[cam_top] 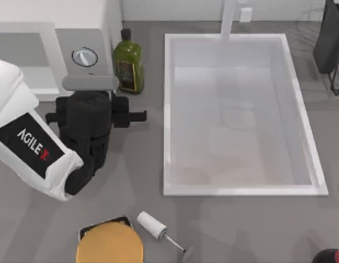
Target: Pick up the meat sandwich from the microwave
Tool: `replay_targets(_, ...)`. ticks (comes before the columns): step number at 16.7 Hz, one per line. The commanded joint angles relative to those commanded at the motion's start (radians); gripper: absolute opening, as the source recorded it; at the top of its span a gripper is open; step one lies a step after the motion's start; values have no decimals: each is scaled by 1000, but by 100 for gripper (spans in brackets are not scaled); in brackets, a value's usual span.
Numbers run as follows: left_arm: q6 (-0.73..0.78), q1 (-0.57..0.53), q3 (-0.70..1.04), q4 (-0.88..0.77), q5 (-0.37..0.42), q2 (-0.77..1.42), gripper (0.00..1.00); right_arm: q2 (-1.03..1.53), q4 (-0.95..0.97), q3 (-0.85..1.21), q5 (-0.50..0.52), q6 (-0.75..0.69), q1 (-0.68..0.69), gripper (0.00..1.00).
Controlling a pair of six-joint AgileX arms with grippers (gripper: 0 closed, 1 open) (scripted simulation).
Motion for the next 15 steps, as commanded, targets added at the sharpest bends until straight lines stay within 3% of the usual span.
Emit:
replay_targets(5, 0, -2, -6, 15, 2, 12, 0, 0, 0, 0, 0, 0, 0, 100)
replay_targets(15, 0, -2, -6, 15, 2, 12, 75, 0, 0, 0, 0, 0, 0, 100)
